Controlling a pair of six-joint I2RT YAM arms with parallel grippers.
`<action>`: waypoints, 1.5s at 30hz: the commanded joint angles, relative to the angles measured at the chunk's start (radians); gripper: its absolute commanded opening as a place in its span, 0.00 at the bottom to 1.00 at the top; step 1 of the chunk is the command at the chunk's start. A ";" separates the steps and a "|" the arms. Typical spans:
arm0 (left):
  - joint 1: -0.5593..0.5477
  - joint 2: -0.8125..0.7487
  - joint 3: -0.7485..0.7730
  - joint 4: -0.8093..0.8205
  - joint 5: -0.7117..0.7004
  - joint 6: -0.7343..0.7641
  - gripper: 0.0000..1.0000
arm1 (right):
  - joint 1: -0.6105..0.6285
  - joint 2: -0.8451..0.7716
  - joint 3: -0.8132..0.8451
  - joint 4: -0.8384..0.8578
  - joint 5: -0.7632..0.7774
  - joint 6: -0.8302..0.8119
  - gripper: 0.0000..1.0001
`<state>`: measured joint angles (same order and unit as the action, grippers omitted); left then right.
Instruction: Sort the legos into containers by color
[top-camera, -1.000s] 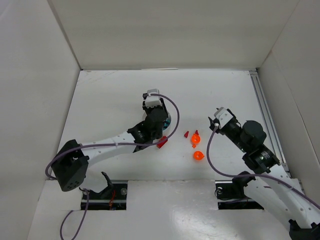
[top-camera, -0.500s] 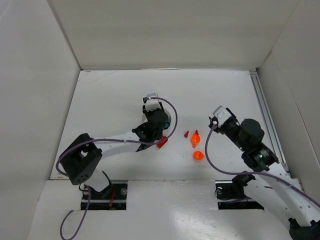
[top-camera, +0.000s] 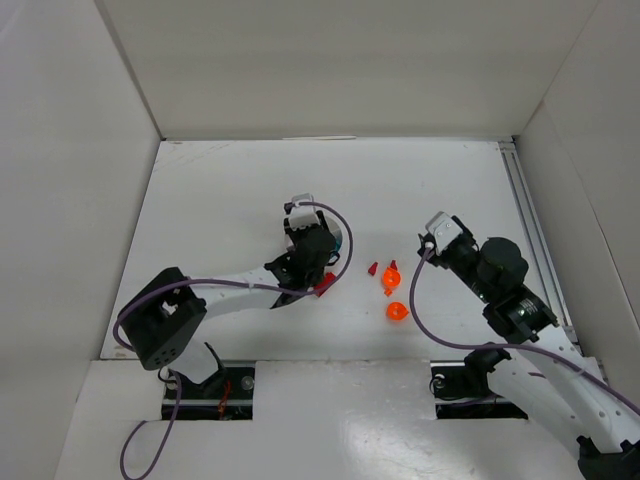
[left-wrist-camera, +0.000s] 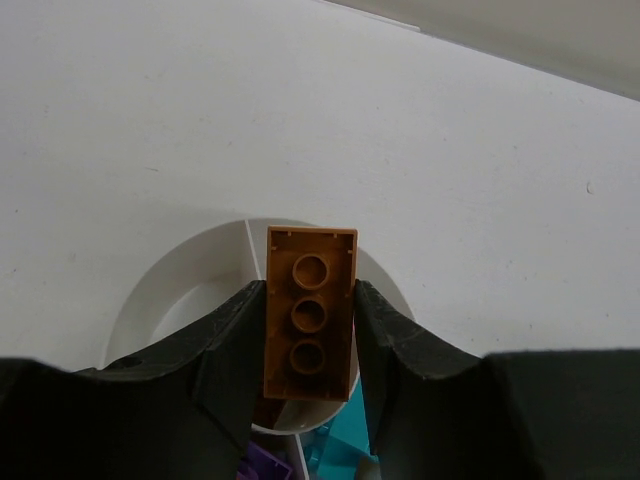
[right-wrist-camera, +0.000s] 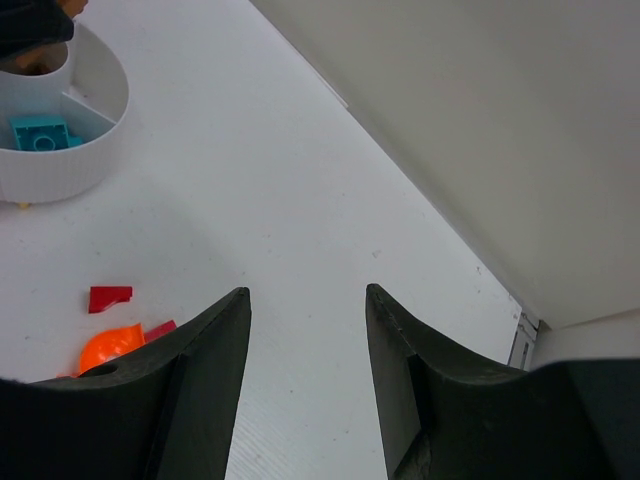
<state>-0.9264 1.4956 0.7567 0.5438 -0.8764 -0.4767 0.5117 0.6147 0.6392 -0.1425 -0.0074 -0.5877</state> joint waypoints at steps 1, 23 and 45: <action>-0.018 -0.005 -0.007 0.036 -0.032 -0.026 0.36 | -0.004 -0.023 0.045 0.011 0.011 -0.003 0.55; -0.038 -0.303 0.003 -0.103 0.106 0.038 0.96 | -0.004 0.046 0.056 -0.068 -0.057 0.051 0.85; -0.038 -0.908 -0.086 -0.935 0.346 -0.447 1.00 | 0.364 0.758 0.112 0.208 -0.491 -0.334 0.88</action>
<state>-0.9623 0.6437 0.6804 -0.2909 -0.5331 -0.8436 0.8261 1.3369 0.6750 -0.0139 -0.4587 -0.8379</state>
